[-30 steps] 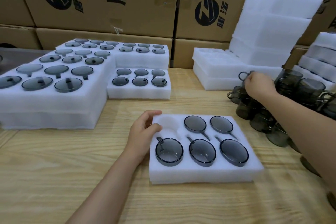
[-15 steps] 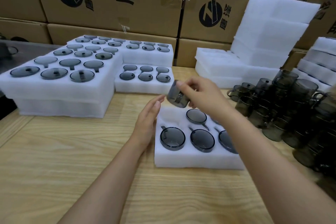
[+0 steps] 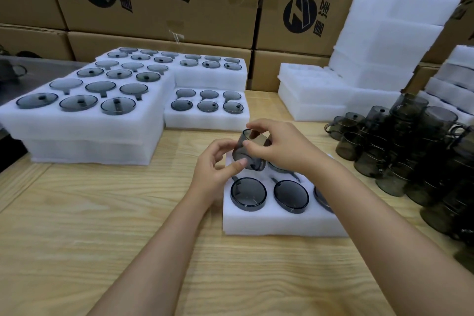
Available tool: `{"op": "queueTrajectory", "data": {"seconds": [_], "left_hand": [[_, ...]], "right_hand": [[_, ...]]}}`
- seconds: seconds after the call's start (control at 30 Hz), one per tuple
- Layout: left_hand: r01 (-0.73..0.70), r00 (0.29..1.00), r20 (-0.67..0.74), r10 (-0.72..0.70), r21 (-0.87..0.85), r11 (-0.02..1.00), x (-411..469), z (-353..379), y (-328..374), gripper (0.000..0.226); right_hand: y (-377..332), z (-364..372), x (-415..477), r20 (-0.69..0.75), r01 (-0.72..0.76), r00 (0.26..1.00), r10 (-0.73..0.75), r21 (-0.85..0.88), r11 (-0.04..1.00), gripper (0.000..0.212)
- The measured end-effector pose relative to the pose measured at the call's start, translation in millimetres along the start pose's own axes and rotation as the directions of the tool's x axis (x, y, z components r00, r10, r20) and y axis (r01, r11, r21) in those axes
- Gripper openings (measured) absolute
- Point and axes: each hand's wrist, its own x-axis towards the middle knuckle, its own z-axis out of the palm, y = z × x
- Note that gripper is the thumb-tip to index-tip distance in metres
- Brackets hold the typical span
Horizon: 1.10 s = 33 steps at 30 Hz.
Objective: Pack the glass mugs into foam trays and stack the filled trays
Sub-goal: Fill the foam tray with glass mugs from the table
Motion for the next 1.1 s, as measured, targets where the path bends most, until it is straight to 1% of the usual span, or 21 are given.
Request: {"op": "queueTrajectory", "data": {"seconds": [0.1,0.23,0.33,0.37,0.43,0.47,0.53,0.57,0.6,0.63,0.7,0.77,0.97,1.03,1.07,1.1], "left_hand": [[0.042,0.999,0.016,-0.04,-0.1,0.994,2,-1,-1,0.034],[0.033,0.999,0.043,-0.031,-0.038,0.999,3,-1,-3,0.045],[0.068,0.997,0.027,-0.066,-0.117,0.991,6,-2,-6,0.042],[0.091,0.996,0.016,-0.09,-0.153,0.984,6,-3,-6,0.04],[0.125,0.992,-0.004,-0.129,-0.213,0.969,6,-2,-7,0.036],[0.131,0.99,-0.011,-0.137,-0.23,0.964,7,-1,-7,0.034],[0.13,0.99,-0.023,-0.14,-0.25,0.959,6,1,-6,0.027],[0.133,0.989,-0.033,-0.146,-0.253,0.958,6,2,-5,0.024],[0.134,0.988,-0.045,-0.15,-0.252,0.958,7,3,-6,0.021],[0.134,0.987,-0.054,-0.152,-0.253,0.958,7,3,-6,0.021],[0.141,0.986,-0.056,-0.16,-0.253,0.957,7,3,-6,0.029],[0.156,0.983,-0.064,-0.174,-0.221,0.963,7,4,-5,0.033],[0.171,0.977,-0.117,-0.181,-0.087,0.981,6,5,-5,0.037],[0.18,0.975,-0.118,-0.186,-0.065,0.982,7,4,-5,0.036],[0.187,0.975,-0.104,-0.194,-0.069,0.98,7,4,-3,0.037],[0.204,0.974,-0.081,-0.21,-0.078,0.976,6,3,-1,0.043]], "right_hand": [[4,2,1,0.06,0.055,0.997,-0.053,-0.035,0.998,0.048],[1,1,4,0.125,0.074,0.99,-0.061,-0.101,0.992,0.049],[-4,6,5,0.194,0.109,0.978,-0.078,-0.158,0.981,0.04],[-5,9,4,0.207,0.096,0.976,-0.062,-0.159,0.983,0.039],[-6,12,4,0.21,0.013,0.978,0.016,-0.135,0.991,0.042],[-8,12,7,0.187,-0.041,0.98,0.063,-0.119,0.992,0.045],[-11,18,16,0.078,-0.092,0.992,0.101,-0.118,0.989,0.053],[-13,24,21,0.039,-0.09,0.995,0.096,-0.144,0.985,0.056],[-16,30,25,0.038,-0.085,0.995,0.094,-0.192,0.978,0.057],[-17,39,28,0.081,-0.078,0.991,0.103,-0.262,0.962,0.058],[-13,56,28,0.202,-0.065,0.966,0.16,-0.409,0.91,0.059],[-7,64,27,0.234,-0.069,0.952,0.199,-0.469,0.881,0.06],[-6,64,28,0.22,-0.091,0.954,0.203,-0.434,0.896,0.058],[-10,59,24,0.211,-0.082,0.964,0.164,-0.349,0.934,0.057],[-13,54,19,0.182,-0.074,0.974,0.131,-0.293,0.953,0.057],[-14,48,12,0.128,-0.066,0.987,0.101,-0.255,0.965,0.056]]}}
